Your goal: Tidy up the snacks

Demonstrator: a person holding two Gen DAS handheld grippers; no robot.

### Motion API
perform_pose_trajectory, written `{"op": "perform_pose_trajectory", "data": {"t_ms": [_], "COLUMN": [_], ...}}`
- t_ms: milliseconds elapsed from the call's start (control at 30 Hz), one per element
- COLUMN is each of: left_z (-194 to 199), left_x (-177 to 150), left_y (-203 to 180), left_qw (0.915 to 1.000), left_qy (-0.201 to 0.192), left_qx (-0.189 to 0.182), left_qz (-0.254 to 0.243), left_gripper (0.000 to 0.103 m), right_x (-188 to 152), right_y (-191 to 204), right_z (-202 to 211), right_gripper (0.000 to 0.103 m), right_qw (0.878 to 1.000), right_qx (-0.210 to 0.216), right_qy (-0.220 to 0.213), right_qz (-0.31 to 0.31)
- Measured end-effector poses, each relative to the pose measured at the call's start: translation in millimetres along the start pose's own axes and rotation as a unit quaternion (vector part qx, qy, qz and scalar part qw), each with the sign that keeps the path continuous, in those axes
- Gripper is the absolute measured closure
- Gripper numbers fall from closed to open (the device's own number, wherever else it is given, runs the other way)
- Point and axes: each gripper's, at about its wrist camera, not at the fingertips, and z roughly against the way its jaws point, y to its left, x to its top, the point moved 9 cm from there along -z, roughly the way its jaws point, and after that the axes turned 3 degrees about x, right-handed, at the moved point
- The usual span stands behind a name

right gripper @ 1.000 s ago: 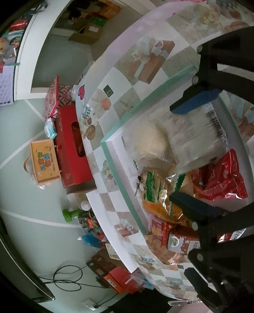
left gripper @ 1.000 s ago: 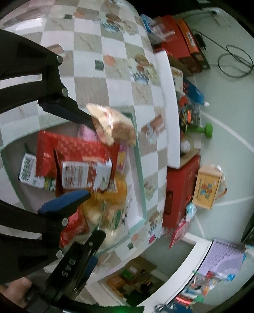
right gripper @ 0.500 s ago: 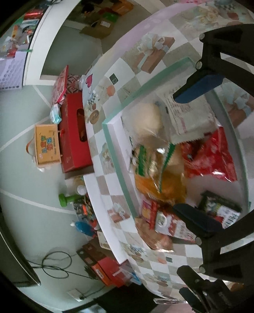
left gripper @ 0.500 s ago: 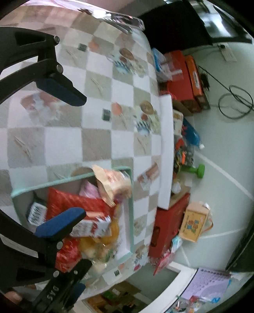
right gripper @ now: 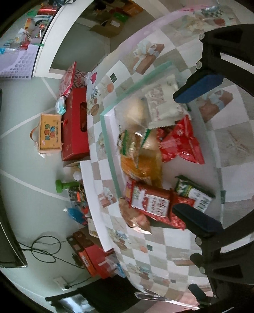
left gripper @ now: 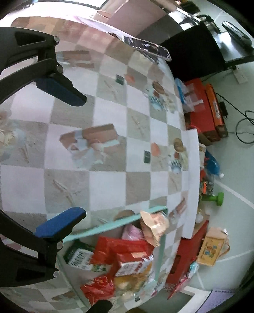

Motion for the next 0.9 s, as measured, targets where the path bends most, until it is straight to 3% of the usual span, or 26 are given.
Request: {"op": "perform_pose_trajectory", "data": {"t_ms": [233, 900], "left_z": [-1, -28], "left_x": [-7, -12], "left_y": [9, 14], "left_qw": [0.9999, 0.9989], "left_qy": [0.008, 0.043], "left_qx": [0.005, -0.001], "left_qz": [0.009, 0.02], "left_gripper": [0.0, 0.0], "right_x": [-21, -32], "right_y": [12, 20], "right_z": [0, -30], "right_gripper": [0.0, 0.0], "right_qw": [1.0, 0.998], "right_qx": [0.001, 0.005], "right_qy": [0.017, 0.05], "right_qz": [0.021, 0.031]}}
